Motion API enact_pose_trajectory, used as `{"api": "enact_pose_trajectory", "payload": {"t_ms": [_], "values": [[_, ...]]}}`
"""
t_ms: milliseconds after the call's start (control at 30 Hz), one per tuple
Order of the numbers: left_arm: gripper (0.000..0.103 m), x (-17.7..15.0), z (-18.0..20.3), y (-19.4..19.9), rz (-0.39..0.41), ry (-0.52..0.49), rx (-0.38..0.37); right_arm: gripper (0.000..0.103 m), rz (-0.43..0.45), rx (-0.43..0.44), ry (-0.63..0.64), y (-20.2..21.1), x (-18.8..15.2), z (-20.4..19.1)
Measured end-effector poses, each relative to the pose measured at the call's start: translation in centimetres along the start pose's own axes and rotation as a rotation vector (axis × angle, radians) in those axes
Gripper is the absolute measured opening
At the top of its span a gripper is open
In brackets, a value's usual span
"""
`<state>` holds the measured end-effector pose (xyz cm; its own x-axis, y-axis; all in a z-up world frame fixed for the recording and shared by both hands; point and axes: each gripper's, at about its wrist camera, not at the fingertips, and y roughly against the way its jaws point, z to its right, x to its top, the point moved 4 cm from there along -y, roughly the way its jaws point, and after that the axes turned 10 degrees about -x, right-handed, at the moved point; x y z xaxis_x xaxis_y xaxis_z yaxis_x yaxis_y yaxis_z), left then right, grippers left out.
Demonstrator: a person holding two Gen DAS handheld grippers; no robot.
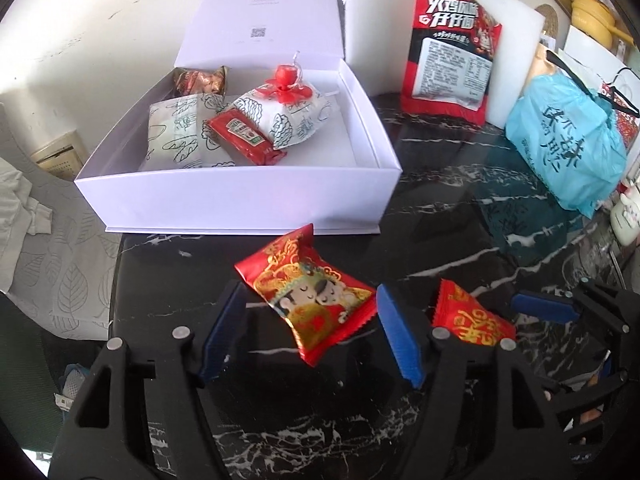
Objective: Organize objects
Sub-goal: 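Close the left gripper on the cartoon snack packet while the right closes on the red candy packet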
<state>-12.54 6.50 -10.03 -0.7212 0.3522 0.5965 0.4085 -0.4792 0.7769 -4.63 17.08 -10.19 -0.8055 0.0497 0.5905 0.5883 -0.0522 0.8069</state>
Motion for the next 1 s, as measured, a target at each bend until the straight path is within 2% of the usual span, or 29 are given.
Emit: {"api": "enact_pose_trajectory", "payload": {"t_ms": [233, 633, 700, 733, 767, 833, 900, 933, 967, 1000], "values": [[0.067, 0.0, -0.6, -1.8, -0.044, 0.028, 0.006, 0.063, 0.008, 0.015, 0.016, -0.6, 0.3, 0.0], [0.066, 0.6, -0.6, -2.3, -0.032, 0.024, 0.034, 0.063, 0.004, 0.025, 0.044, -1.2, 0.3, -0.4], [0.057, 0.7, -0.7, -2.2, -0.023, 0.037, 0.021, 0.063, 0.006, 0.033, 0.036, -1.2, 0.3, -0.3], [0.048, 0.7, -0.7, -2.1, -0.022, 0.044, 0.015, 0.063, 0.007, 0.038, 0.032, -1.1, 0.3, -0.2], [0.042, 0.8, -0.8, -2.0, -0.025, 0.051, 0.010, 0.063, 0.007, 0.042, 0.029, -1.1, 0.3, -0.2], [0.039, 0.8, -0.9, -2.0, -0.027, 0.059, -0.003, 0.062, 0.006, 0.046, 0.027, -1.1, 0.3, -0.2], [0.036, 0.7, -1.0, -1.9, -0.024, 0.066, -0.003, 0.057, 0.006, 0.039, 0.023, -1.1, 0.3, 0.0], [0.033, 0.6, -1.1, -1.9, -0.025, 0.072, -0.001, 0.052, 0.005, 0.031, 0.023, -1.1, 0.3, 0.1], [0.032, 0.6, -1.1, -1.8, -0.026, 0.078, -0.004, 0.042, 0.003, 0.030, 0.022, -1.1, 0.3, 0.2], [0.032, 0.5, -1.1, -1.8, -0.028, 0.080, -0.008, 0.041, 0.003, 0.032, 0.019, -1.1, 0.2, 0.3]]}}
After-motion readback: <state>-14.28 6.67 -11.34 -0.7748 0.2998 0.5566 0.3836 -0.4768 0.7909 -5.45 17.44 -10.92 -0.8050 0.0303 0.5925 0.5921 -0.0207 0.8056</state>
